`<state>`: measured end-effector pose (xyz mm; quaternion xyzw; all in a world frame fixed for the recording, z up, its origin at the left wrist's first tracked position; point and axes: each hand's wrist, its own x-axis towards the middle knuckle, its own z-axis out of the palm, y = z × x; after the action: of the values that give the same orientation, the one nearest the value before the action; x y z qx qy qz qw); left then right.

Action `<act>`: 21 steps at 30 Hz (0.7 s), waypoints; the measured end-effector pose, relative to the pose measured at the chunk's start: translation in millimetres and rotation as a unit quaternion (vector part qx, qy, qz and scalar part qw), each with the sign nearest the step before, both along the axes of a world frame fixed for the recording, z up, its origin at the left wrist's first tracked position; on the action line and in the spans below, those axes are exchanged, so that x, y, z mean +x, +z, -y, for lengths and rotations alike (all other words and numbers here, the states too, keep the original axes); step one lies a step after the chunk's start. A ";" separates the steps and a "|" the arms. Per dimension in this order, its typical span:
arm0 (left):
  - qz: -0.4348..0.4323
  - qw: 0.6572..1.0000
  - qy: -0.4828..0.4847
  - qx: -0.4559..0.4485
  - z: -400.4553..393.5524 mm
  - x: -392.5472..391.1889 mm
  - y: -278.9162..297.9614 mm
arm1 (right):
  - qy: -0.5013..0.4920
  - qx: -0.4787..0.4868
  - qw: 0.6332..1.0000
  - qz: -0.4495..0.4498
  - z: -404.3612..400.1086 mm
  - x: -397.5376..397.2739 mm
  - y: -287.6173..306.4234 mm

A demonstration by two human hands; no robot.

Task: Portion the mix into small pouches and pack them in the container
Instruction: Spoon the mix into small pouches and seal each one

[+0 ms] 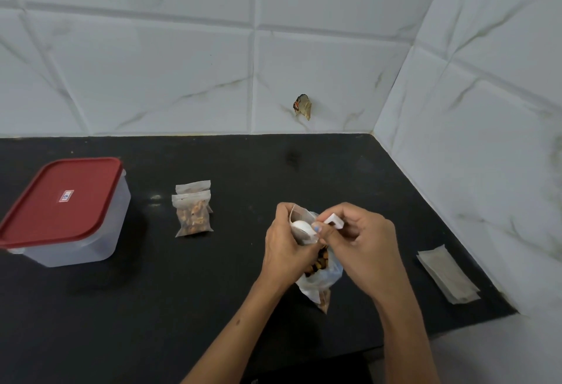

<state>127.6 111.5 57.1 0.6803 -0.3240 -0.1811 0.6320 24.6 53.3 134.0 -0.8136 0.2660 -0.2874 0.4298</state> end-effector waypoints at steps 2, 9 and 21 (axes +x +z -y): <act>0.003 1.000 0.005 0.002 0.3 0.4 -1.1 | -0.022 0.011 0.999 0.021 0.9 -0.2 -1.8; 0.003 0.999 0.038 0.014 -1.1 9.0 -8.9 | -0.196 0.214 0.932 0.216 11.4 3.5 -7.3; -0.071 0.993 0.084 0.046 -8.2 27.0 -25.6 | -0.124 -0.058 0.989 -0.053 22.5 15.2 -89.4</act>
<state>154.6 119.8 31.5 0.7188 -0.2116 -0.1898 0.6344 39.7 30.8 44.6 -0.8121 0.3701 -0.3100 0.3277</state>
